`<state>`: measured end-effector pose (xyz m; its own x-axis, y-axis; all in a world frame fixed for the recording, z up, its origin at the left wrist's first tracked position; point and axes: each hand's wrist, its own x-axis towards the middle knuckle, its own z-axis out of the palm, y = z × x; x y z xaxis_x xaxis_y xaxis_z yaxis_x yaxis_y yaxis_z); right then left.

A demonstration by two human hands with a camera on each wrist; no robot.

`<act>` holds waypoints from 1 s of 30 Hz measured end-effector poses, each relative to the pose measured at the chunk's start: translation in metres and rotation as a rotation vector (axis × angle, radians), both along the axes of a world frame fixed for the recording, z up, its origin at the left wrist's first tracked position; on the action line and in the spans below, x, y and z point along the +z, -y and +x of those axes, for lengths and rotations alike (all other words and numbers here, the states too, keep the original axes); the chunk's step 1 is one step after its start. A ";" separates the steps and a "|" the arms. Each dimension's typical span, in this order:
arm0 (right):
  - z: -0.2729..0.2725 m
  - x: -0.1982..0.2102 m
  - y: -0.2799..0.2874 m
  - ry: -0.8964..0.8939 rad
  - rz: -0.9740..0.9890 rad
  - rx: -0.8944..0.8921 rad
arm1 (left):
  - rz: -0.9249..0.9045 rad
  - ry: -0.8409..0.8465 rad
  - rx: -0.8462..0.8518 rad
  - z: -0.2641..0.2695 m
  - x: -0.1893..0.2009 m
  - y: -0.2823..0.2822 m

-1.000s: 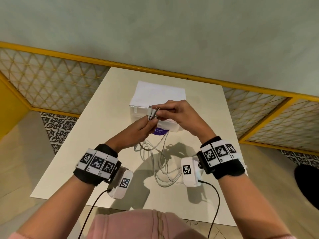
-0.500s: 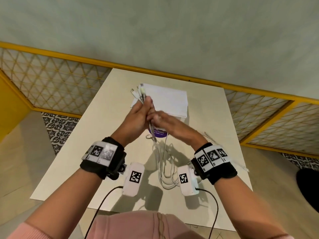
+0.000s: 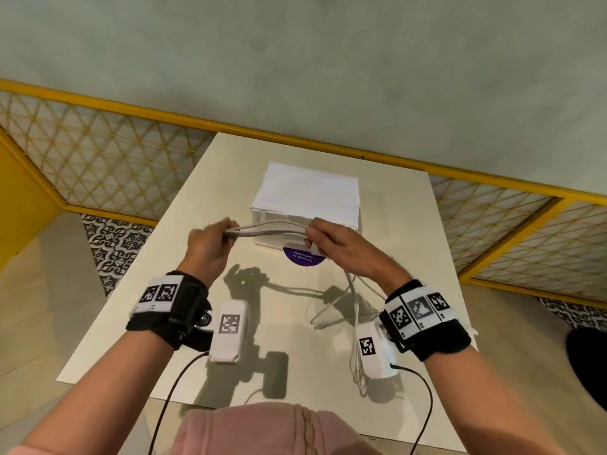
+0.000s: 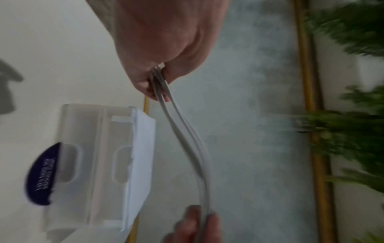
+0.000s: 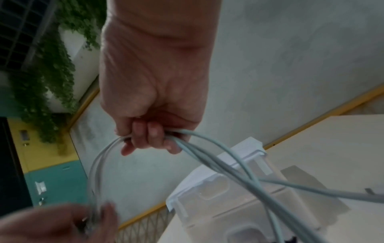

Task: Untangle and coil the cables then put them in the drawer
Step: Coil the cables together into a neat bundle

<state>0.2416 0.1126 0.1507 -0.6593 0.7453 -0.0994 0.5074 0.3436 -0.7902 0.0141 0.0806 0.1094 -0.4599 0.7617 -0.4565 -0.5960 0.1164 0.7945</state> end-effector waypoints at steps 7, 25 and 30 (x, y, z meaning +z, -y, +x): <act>-0.002 0.024 -0.008 0.103 0.025 0.084 | 0.166 -0.359 -0.707 0.030 -0.012 0.024; 0.025 -0.006 -0.006 -0.179 -0.137 -0.229 | 0.403 -0.096 -0.656 0.044 0.014 0.028; -0.002 -0.040 0.012 -0.179 -0.088 -0.265 | 0.391 -0.295 -0.645 0.045 0.008 0.028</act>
